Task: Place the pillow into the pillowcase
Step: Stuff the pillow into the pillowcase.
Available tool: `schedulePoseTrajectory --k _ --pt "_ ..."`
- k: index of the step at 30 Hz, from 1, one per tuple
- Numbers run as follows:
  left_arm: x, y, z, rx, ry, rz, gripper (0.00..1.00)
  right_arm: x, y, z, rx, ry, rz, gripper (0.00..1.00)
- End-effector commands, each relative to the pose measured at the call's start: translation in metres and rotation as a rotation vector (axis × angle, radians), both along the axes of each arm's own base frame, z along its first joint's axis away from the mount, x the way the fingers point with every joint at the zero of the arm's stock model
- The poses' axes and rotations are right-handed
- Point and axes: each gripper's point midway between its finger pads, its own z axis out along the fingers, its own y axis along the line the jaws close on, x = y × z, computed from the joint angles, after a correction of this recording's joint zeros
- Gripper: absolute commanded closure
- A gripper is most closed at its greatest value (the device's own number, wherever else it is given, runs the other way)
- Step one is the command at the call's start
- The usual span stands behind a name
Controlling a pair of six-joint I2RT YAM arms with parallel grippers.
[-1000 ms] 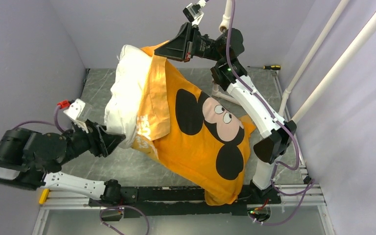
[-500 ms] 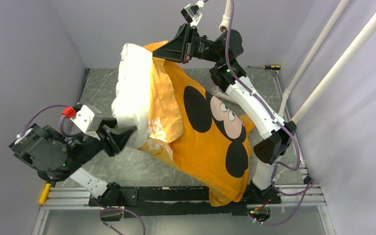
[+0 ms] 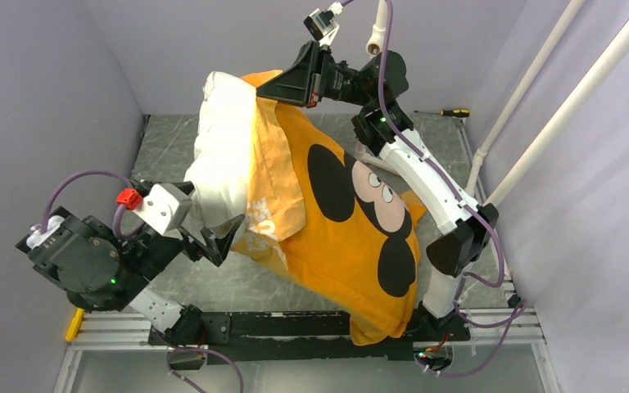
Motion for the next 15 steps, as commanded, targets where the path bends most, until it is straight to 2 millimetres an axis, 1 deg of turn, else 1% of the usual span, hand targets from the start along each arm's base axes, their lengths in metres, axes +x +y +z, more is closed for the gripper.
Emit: schedulePoseTrajectory --k 1,2,6,9,10,15 --pt "0.013 0.019 0.024 0.004 -0.042 0.029 0.01 -0.038 -0.024 0.040 0.104 -0.134 0.005 1.00" --pt "0.013 0.019 0.026 -0.003 -0.037 0.039 0.01 -0.037 -0.023 0.038 0.103 -0.130 0.004 1.00" --pt "0.012 0.019 0.018 0.049 -0.051 0.103 0.01 -0.036 -0.022 0.033 0.099 -0.120 0.006 1.00" --pt "0.005 0.007 0.018 0.105 -0.086 0.117 0.01 -0.036 -0.021 0.029 0.091 -0.114 0.008 1.00" --pt "0.006 0.005 0.017 0.129 -0.100 0.143 0.01 -0.036 -0.021 0.028 0.088 -0.114 0.009 1.00" --pt "0.030 0.000 0.006 0.305 -0.167 0.360 0.01 -0.037 -0.022 0.023 0.070 -0.117 0.002 1.00"
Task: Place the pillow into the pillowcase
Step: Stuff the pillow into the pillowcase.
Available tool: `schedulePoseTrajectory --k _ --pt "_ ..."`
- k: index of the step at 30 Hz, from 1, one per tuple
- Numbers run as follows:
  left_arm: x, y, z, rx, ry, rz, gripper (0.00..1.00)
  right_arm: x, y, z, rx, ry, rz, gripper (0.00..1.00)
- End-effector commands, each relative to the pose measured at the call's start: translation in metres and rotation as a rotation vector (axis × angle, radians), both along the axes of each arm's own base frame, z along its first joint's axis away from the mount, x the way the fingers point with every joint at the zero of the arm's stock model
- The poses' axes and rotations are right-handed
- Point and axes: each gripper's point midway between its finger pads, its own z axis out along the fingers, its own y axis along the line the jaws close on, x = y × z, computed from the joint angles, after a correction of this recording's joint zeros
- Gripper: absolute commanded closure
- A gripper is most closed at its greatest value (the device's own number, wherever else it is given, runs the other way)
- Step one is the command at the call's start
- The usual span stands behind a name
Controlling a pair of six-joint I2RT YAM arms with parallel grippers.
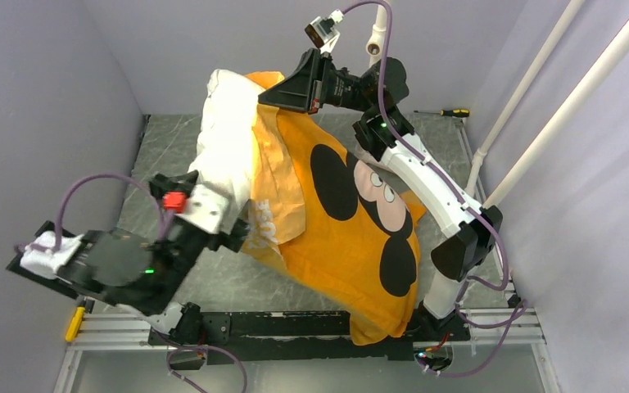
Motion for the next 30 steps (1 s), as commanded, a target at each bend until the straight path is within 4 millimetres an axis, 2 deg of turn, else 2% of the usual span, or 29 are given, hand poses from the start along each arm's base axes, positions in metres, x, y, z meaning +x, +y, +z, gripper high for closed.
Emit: schedulePoseTrajectory --k 1,8,12,14,16,21,22,25,30 --pt "0.022 0.003 -0.006 0.168 -0.060 0.226 0.01 -0.034 -0.021 0.033 0.077 -0.127 0.002 1.00" --pt "0.066 0.024 -0.024 0.326 -0.053 0.555 0.01 -0.035 -0.021 0.026 0.068 -0.122 0.005 1.00" --pt "0.082 0.047 -0.021 0.259 0.006 0.691 0.01 -0.036 -0.021 0.024 0.065 -0.119 0.011 1.00" --pt "0.090 0.040 -0.020 0.344 0.005 0.725 0.01 -0.036 -0.021 0.022 0.060 -0.118 0.008 1.00" --pt "0.101 0.025 -0.021 0.422 0.005 0.758 0.01 -0.036 -0.021 0.020 0.058 -0.114 0.010 1.00" --pt "0.118 0.001 -0.003 0.429 0.013 0.794 0.01 -0.039 -0.023 0.018 0.049 -0.123 0.013 1.00" --pt "0.122 -0.001 0.000 0.434 0.015 0.802 0.01 -0.037 -0.023 0.016 0.039 -0.117 0.006 1.00" --pt "0.128 0.011 0.011 0.381 0.028 0.831 0.00 -0.034 -0.025 0.013 0.018 -0.119 -0.023 1.00" --pt "0.146 0.009 0.012 0.457 0.039 0.884 0.01 -0.027 -0.029 0.006 0.006 -0.115 -0.064 1.00"
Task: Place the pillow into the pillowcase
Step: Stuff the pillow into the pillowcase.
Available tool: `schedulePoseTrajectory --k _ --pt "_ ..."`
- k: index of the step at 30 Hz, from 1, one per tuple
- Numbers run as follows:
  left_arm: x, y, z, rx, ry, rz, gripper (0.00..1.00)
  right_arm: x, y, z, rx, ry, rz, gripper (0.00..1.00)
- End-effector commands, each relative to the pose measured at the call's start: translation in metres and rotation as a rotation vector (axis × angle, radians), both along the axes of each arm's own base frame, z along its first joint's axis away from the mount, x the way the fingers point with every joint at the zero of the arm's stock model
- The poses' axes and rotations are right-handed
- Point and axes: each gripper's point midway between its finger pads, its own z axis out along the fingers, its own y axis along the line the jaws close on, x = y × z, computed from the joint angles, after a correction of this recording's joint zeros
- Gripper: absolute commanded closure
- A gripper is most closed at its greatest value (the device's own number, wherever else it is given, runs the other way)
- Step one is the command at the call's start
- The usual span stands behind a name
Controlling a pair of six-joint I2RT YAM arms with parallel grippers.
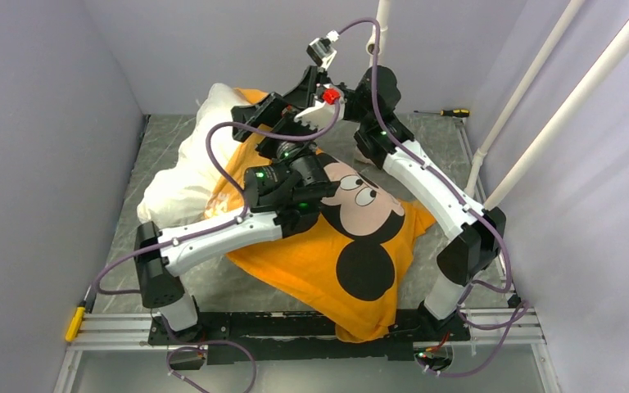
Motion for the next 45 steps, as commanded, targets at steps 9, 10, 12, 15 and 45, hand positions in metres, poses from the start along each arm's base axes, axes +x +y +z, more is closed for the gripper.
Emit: schedulePoseTrajectory --k 9,10,12,15,45 --pt "0.001 0.042 0.025 -0.097 -0.034 0.069 0.01 -0.029 -0.040 0.041 0.071 -0.194 -0.074 1.00" --pt "-0.004 0.032 0.028 -0.089 -0.060 0.034 0.01 -0.028 -0.040 0.039 0.068 -0.193 -0.074 1.00" --pt "-0.018 0.013 0.035 -0.102 -0.116 -0.047 0.01 -0.028 -0.039 0.038 0.066 -0.197 -0.067 1.00" --pt "-0.036 -0.011 0.053 -0.135 -0.220 -0.181 0.01 -0.028 -0.039 0.034 0.060 -0.188 -0.065 1.00" --pt "0.034 0.159 -0.147 -1.682 0.502 -0.431 0.03 -0.025 -0.052 0.034 -0.001 -0.211 -0.102 1.00"
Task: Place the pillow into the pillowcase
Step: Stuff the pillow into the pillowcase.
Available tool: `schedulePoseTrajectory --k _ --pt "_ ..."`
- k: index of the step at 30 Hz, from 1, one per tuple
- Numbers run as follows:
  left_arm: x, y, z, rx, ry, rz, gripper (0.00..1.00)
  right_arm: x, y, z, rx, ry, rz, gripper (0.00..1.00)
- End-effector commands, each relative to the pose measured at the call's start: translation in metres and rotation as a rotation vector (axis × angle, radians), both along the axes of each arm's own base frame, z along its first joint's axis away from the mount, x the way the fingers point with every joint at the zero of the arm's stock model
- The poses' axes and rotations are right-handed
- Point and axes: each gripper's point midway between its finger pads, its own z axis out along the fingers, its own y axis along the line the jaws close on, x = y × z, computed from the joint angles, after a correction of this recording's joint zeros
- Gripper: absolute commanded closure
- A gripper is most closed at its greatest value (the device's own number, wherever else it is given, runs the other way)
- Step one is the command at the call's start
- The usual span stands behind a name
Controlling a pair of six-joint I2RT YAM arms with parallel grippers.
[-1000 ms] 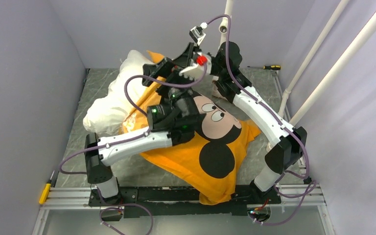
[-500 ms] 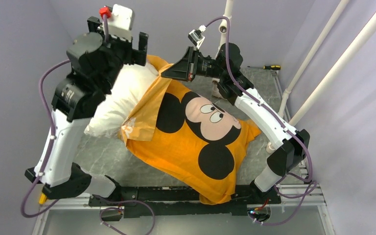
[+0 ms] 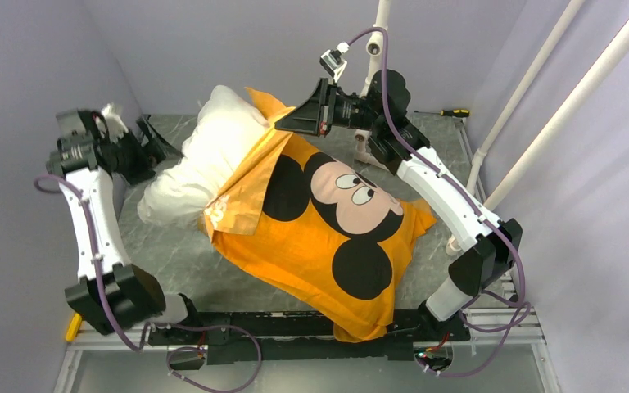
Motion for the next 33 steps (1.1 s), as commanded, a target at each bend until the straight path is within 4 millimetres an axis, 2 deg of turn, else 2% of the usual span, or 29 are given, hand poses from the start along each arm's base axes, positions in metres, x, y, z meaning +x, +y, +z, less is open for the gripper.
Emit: schedulePoseTrajectory --k 1,6,8,11,13,15,17,20,22,24,25,28,33 --pt "-0.040 -0.087 0.043 -0.480 -0.210 -0.284 0.04 -0.030 -0.024 0.065 0.106 -0.197 0.007 1.00" --pt "-0.073 -0.143 0.071 -0.573 -0.325 -0.549 0.10 -0.021 -0.016 0.061 0.114 -0.162 0.033 1.00" --pt "-0.078 -0.170 0.076 -0.596 -0.329 -0.642 0.19 -0.018 -0.011 0.061 0.127 -0.150 0.050 1.00" --pt "-0.084 -0.221 0.066 -0.547 -0.275 -0.768 0.49 -0.022 0.001 0.066 0.144 -0.145 0.091 1.00" --pt "-0.083 -0.249 0.066 -0.526 -0.281 -0.833 0.74 -0.031 0.011 0.075 0.159 -0.157 0.131 1.00" --pt "-0.081 -0.275 0.070 -0.496 -0.324 -0.878 0.89 -0.041 0.025 0.083 0.168 -0.162 0.179 1.00" --pt "-0.080 -0.300 0.076 -0.467 -0.405 -0.920 1.00 -0.058 0.035 0.104 0.202 -0.196 0.221 1.00" --pt "-0.093 -0.341 0.083 -0.449 -0.508 -0.994 1.00 -0.070 0.043 0.123 0.247 -0.212 0.262 1.00" --pt "-0.093 -0.355 0.082 -0.393 -0.569 -0.971 1.00 -0.068 0.047 0.129 0.264 -0.203 0.264 1.00" --pt "-0.094 -0.361 0.083 -0.365 -0.606 -0.963 1.00 -0.069 0.047 0.135 0.285 -0.210 0.269 1.00" --pt "-0.100 -0.365 0.090 -0.375 -0.642 -0.995 1.00 -0.068 0.048 0.136 0.292 -0.207 0.266 1.00" --pt "-0.131 -0.375 0.107 -0.391 -0.732 -1.114 1.00 -0.061 0.049 0.139 0.309 -0.221 0.244 1.00" --pt "-0.178 -0.370 0.129 -0.410 -0.863 -1.243 1.00 -0.041 0.038 0.148 0.342 -0.234 0.185 1.00"
